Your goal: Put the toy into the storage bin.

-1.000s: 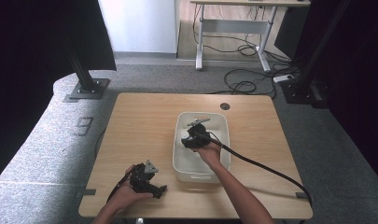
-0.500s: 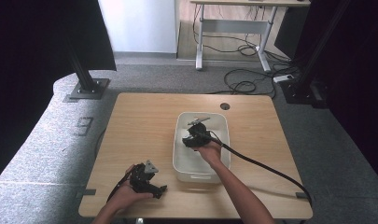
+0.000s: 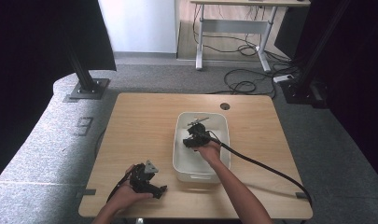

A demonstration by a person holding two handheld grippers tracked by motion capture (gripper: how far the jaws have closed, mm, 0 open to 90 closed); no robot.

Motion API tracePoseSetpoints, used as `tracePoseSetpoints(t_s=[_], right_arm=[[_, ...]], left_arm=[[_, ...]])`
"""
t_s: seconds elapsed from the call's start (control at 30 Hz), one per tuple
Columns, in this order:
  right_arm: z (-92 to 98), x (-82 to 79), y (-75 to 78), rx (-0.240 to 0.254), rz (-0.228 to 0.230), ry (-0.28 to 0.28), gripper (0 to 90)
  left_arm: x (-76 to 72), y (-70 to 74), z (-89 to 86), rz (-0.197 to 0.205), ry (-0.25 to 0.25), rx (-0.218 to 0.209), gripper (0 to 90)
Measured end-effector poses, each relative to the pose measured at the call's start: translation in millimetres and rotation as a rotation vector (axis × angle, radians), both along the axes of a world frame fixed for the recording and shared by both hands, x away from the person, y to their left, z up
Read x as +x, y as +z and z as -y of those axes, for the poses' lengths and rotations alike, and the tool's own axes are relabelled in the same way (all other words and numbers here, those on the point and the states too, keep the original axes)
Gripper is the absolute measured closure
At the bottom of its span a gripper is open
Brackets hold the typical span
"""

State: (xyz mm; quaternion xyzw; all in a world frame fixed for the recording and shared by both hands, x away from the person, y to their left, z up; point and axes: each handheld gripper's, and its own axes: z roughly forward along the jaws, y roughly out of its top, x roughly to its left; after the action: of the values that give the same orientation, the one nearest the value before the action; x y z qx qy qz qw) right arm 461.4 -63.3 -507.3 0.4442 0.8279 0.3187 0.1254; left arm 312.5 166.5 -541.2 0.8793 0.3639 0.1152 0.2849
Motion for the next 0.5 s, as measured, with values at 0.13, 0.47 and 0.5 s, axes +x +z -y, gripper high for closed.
tracePoseSetpoints(t_s=[0.13, 0.47, 0.5], right_arm=[[0.6, 2.1, -3.4, -0.018, -0.024, 0.003, 50.4], [-0.8, 4.3, -9.2, -0.011, -0.065, 0.014, 47.3], [-1.1, 4.1, -9.3, -0.006, -0.068, 0.022, 45.5]], left_arm=[[-0.4, 0.2, 0.1, -0.001, 0.0, 0.002, 0.0], [-0.8, 0.3, 0.0, -0.001, -0.003, 0.006, 0.0], [-0.8, 0.3, 0.0, -0.001, -0.003, 0.005, 0.0]])
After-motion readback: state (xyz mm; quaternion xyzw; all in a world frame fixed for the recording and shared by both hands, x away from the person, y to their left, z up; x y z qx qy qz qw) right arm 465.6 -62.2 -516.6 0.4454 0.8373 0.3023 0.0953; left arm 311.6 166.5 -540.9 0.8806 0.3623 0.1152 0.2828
